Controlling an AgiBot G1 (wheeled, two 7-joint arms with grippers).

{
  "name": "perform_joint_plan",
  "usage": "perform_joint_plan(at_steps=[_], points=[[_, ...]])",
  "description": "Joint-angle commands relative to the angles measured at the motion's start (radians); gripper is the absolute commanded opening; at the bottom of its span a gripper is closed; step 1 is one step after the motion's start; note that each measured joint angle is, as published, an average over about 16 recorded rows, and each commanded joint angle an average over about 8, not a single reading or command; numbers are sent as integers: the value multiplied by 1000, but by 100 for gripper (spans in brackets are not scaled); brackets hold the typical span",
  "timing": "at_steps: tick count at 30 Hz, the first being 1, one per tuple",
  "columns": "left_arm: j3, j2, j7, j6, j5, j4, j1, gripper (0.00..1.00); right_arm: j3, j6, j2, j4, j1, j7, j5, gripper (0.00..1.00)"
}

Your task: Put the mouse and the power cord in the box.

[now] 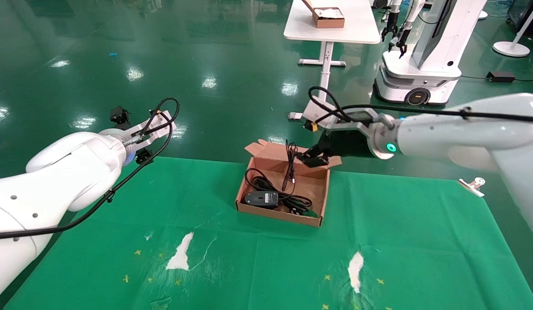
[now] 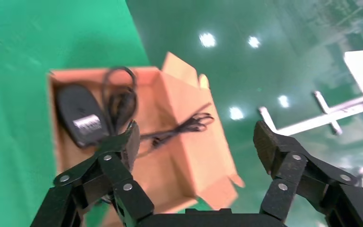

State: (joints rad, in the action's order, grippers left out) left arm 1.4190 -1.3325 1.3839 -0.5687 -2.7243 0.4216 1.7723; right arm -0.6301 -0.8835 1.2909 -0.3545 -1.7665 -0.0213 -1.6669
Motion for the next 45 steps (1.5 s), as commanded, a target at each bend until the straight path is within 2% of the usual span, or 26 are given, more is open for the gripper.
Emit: perform_joint_plan(at_steps=[1,33,37,45], points=[[1,3,1,-4,1,8,0,100,11,-19,-21,-29,22,7,29,100],[15,13,19,-20,8,33,-2,100,219,-382,-424,-580,431,130,584,100],[-27,39,-25,-53,80,63,-28,100,245,-427,-475,-649,483,146,654,100],[-180,132,-186,-173,343,173,-120,100,297,-518,-575,-787,586,177,792,100]])
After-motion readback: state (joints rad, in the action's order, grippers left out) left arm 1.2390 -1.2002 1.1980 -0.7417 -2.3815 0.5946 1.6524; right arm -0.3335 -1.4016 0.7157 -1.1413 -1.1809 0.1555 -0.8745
